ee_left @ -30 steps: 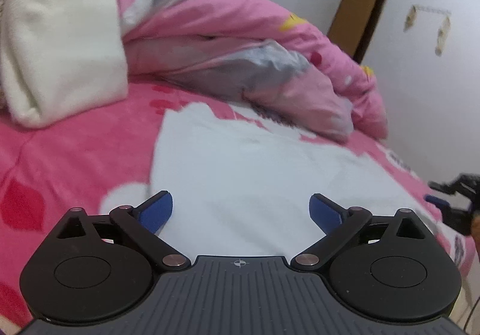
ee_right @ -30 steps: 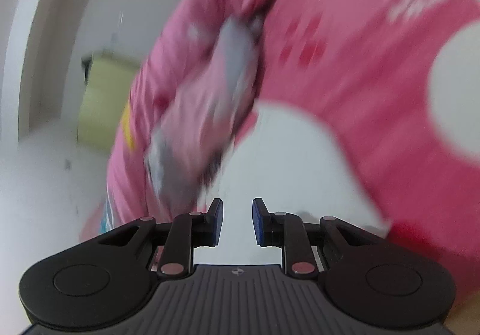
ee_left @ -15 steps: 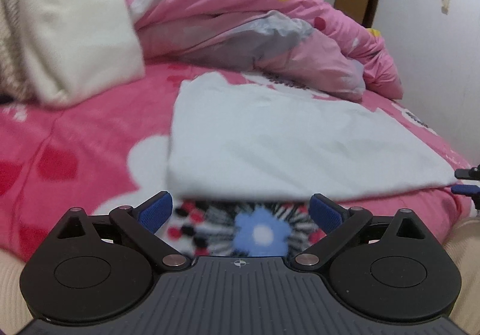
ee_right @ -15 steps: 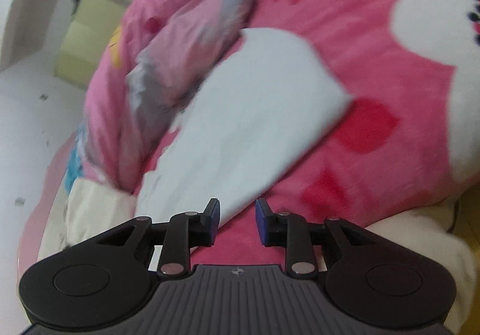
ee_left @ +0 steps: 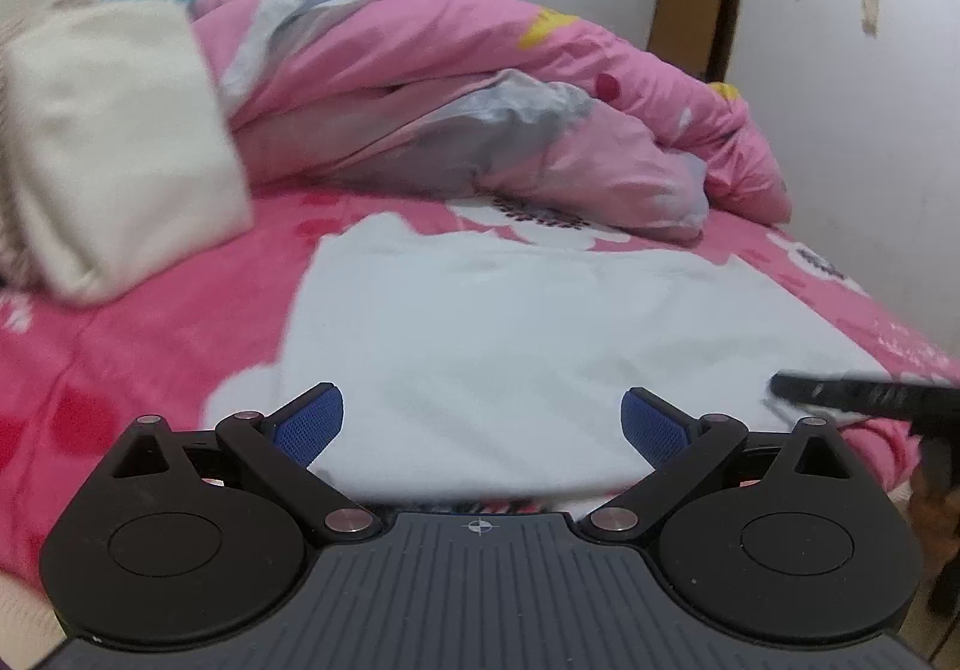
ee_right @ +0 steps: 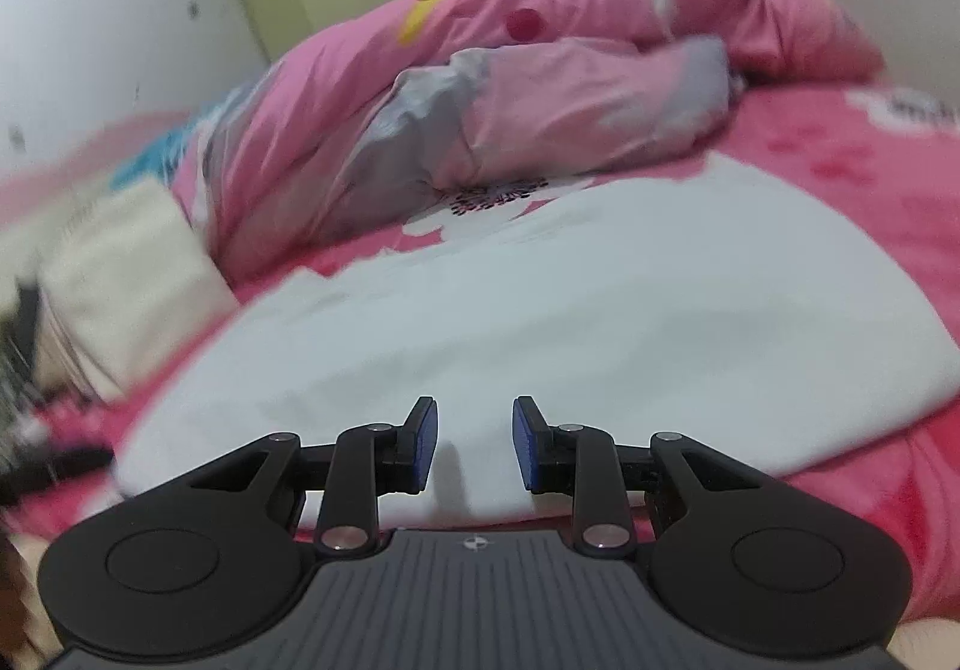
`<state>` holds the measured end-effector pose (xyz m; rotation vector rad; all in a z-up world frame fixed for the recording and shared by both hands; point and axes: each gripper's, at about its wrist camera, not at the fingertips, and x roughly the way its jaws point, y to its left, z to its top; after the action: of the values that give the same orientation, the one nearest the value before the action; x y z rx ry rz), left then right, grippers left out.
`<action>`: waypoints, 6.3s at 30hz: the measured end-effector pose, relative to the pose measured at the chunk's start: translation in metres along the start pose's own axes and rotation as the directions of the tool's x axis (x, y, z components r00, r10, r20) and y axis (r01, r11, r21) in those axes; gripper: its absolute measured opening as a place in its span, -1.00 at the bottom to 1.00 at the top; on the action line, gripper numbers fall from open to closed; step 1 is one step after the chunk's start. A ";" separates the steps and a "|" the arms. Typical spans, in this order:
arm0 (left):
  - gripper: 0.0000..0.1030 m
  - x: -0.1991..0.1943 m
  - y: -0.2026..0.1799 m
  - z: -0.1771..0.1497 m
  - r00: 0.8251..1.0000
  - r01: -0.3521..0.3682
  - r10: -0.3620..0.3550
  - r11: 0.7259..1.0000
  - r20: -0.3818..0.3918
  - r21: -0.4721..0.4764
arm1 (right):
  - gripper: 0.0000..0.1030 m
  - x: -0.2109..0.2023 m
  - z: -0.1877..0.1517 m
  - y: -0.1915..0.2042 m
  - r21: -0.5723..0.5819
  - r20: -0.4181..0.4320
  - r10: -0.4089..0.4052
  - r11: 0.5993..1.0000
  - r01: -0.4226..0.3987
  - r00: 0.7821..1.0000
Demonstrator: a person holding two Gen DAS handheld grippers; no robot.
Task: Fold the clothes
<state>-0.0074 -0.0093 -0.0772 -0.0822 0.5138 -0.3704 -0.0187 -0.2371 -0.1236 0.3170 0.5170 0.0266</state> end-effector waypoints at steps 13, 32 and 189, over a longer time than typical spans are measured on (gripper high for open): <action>1.00 0.042 -0.026 -0.019 0.992 -0.084 0.087 0.996 -0.087 0.032 | -0.33 0.001 -0.020 0.004 -0.099 0.051 -0.002 0.995 0.007 0.999; 1.00 0.036 -0.017 -0.024 0.997 -0.047 0.044 0.998 -0.069 -0.052 | 0.39 -0.064 -0.029 0.012 0.008 0.000 0.042 0.999 -0.042 0.999; 1.00 0.089 -0.018 0.020 0.924 -0.263 0.274 0.962 -0.265 0.079 | 1.00 0.042 0.002 0.037 -0.308 0.080 -0.203 0.926 0.218 0.976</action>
<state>0.0680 -0.0592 -0.0976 0.0822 0.7816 -0.1221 0.0205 -0.1979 -0.1308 -0.0529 0.4896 -0.1059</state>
